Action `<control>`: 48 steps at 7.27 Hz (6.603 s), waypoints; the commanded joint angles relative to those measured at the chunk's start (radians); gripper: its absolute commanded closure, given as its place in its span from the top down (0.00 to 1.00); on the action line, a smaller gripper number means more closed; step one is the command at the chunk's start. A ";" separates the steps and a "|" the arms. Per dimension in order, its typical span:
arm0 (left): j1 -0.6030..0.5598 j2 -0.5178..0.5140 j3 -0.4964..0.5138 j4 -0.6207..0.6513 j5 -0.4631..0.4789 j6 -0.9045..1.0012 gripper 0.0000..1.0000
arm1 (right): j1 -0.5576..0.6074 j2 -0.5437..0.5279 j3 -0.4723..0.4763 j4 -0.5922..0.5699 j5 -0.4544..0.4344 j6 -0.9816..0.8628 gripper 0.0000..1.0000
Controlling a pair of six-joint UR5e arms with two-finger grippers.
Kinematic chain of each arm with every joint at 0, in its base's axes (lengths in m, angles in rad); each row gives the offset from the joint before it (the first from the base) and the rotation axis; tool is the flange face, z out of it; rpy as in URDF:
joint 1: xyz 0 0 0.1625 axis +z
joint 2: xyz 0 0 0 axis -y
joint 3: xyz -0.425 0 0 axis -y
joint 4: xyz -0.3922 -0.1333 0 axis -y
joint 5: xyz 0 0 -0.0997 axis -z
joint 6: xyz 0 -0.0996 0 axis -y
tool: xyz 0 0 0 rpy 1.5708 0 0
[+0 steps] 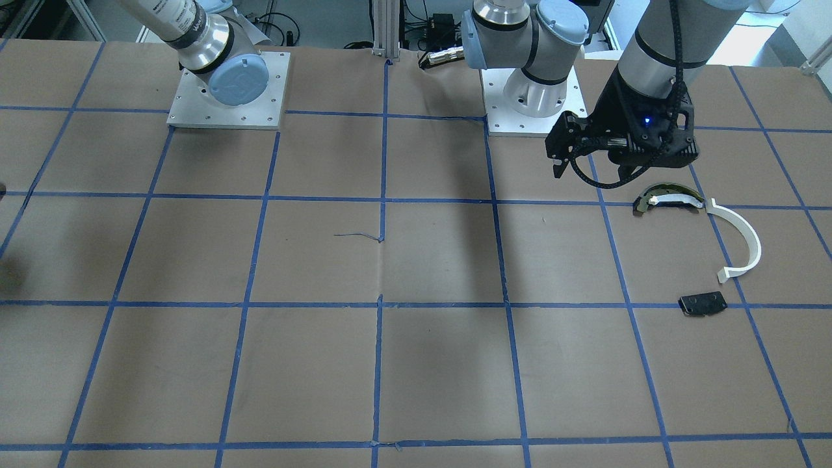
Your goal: Place bearing gear from tray to pile
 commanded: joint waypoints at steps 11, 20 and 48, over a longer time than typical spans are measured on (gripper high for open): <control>-0.010 -0.017 0.000 0.020 -0.004 -0.002 1.00 | 0.012 0.039 0.006 -0.039 0.006 0.141 0.65; 0.004 -0.015 0.011 0.056 -0.011 0.000 1.00 | 0.047 0.014 -0.003 -0.009 -0.035 0.140 0.02; -0.274 -0.340 -0.011 0.446 -0.035 -0.193 1.00 | 0.604 -0.458 -0.045 0.670 -0.227 0.782 0.83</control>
